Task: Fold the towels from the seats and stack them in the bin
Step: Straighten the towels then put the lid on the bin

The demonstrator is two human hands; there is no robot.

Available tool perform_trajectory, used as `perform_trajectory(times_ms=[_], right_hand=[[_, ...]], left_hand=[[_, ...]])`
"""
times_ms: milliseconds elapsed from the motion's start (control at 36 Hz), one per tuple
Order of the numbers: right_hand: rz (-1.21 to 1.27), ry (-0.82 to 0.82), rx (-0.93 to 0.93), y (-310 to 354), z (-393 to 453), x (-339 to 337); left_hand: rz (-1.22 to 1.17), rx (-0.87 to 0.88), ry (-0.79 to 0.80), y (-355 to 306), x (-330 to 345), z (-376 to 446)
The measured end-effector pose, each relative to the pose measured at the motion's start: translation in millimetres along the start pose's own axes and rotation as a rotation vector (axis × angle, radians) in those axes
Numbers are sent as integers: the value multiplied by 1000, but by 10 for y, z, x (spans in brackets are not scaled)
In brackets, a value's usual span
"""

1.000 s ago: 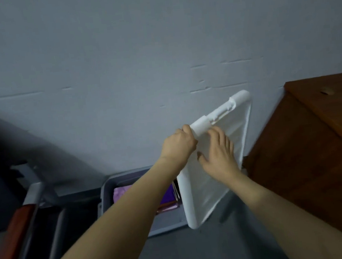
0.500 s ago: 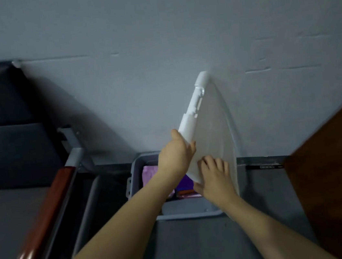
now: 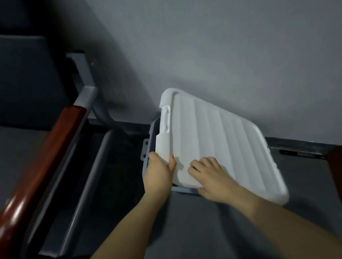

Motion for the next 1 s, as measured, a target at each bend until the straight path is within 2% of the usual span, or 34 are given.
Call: perform_trajectory(times_ms=[167, 333, 444, 583, 694, 778, 889, 944, 1000], right_hand=[[15, 62, -90, -35, 580, 660], [51, 129, -196, -174, 1049, 1395], [-11, 172, -197, -209, 1149, 1891], [-24, 106, -161, -247, 1128, 2211], [4, 107, -152, -246, 1109, 2216], [115, 75, -108, -250, 1111, 2257], [313, -19, -32, -303, 1018, 2246], [411, -104, 71, -408, 922, 2204], [404, -230, 148, -581, 811, 2171]], left_hand=[[107, 6, -75, 643, 375, 646], [189, -73, -103, 1283, 888, 1195], [244, -77, -148, 1598, 1296, 1426], [247, -32, -221, 1760, 1532, 1537], [296, -50, -175, 1708, 1533, 1515], [447, -61, -146, 1629, 1543, 1441], [596, 88, -248, 1546, 1520, 1316], [556, 199, -274, 1446, 1520, 1275], [486, 326, -245, 1269, 1589, 1238]])
Point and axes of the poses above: each hand's wrist, its own z-axis towards the middle knuckle, its own x-axis out of the palm, y = z × x, the point moved 1 cm from there along z, towards the middle knuckle, and after that the axes turned 1 degree about -x, right-handed, at the moved point
